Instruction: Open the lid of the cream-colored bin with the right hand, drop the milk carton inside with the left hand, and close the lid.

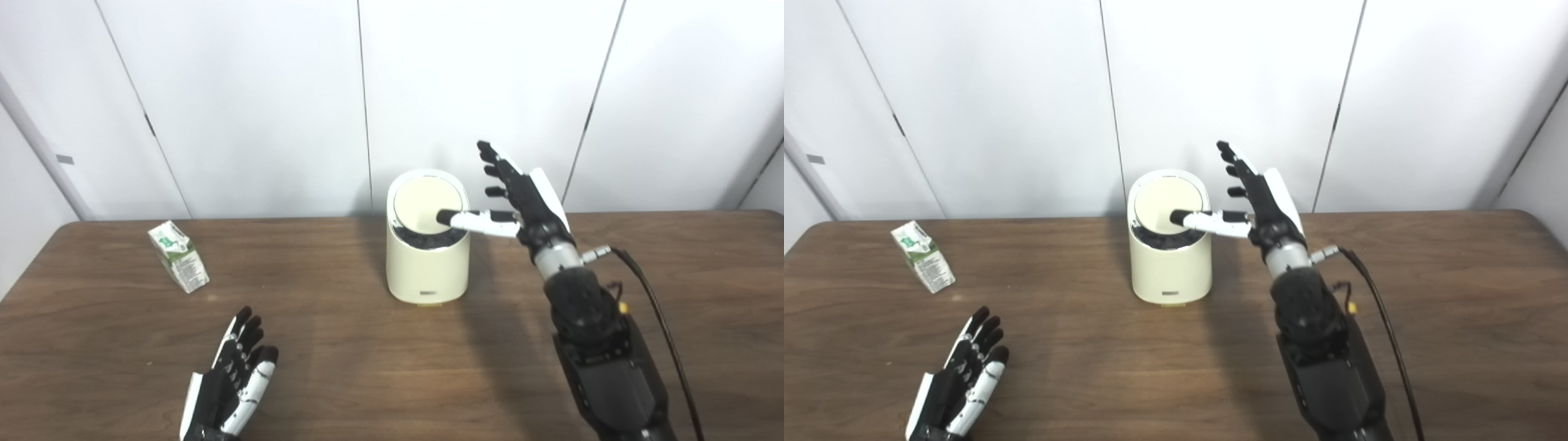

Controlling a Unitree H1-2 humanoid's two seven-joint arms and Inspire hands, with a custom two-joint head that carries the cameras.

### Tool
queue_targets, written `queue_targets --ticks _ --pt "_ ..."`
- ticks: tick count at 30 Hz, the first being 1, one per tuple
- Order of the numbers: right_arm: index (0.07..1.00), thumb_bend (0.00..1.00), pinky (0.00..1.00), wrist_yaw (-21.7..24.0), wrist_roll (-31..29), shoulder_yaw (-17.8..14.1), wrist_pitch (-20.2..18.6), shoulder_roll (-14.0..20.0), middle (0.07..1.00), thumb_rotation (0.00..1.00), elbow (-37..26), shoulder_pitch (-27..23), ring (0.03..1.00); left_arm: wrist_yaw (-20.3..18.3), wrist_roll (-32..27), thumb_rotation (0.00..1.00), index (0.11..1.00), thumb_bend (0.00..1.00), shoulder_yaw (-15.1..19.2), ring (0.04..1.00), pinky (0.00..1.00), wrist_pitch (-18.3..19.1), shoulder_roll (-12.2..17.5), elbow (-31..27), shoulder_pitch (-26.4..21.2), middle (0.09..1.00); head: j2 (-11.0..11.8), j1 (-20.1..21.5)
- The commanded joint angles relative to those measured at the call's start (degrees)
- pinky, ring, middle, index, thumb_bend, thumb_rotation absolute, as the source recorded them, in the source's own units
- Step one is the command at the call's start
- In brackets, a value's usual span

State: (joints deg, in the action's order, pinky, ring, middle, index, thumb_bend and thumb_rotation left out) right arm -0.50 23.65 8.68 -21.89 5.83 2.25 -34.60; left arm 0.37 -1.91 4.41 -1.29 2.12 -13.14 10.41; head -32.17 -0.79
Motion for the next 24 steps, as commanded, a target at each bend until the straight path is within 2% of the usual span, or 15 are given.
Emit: queue_targets --ticks 1,9,13,18,24 --pt "0.918 0.92 0.74 -1.34 1.62 0.44 1.71 -0.05 0.903 0.42 -0.20 -4.18 0.863 -0.18 -0.71 0.50 1.000 0.55 -0.34 0.938 0.91 -0.60 -0.51 0.03 0.24 0.949 0.22 -0.24" --pt "0.920 0.92 0.68 -1.59 3.39 1.92 2.34 0.00 0.913 0.42 6.19 -8.39 0.844 -0.40 -1.94 0.46 1.000 0.57 -0.64 0.936 0.93 -0.86 -1.02 0.36 0.13 0.946 -1.03 -2.67" --pt "0.926 0.90 0.69 -1.24 3.29 2.29 2.92 0.47 0.921 0.39 8.19 -9.48 0.851 0.00 -1.29 0.47 1.000 0.58 -0.96 0.934 0.92 -0.12 -1.15 -0.20 0.01 0.946 -2.37 -3.35" --pt "0.926 0.91 0.67 -1.55 3.91 3.16 3.17 0.84 0.925 0.36 10.73 -10.61 0.843 0.03 -1.35 0.49 1.000 0.59 -1.02 0.941 0.91 -0.24 -1.07 -0.20 0.02 0.955 -2.70 -3.20" --pt "0.929 0.91 0.71 -1.86 3.97 3.25 3.87 1.08 0.931 0.32 12.76 -10.92 0.865 0.63 -1.01 0.51 1.000 0.61 -0.95 0.935 0.90 0.24 -1.11 -0.67 0.13 0.947 -3.00 -2.89"
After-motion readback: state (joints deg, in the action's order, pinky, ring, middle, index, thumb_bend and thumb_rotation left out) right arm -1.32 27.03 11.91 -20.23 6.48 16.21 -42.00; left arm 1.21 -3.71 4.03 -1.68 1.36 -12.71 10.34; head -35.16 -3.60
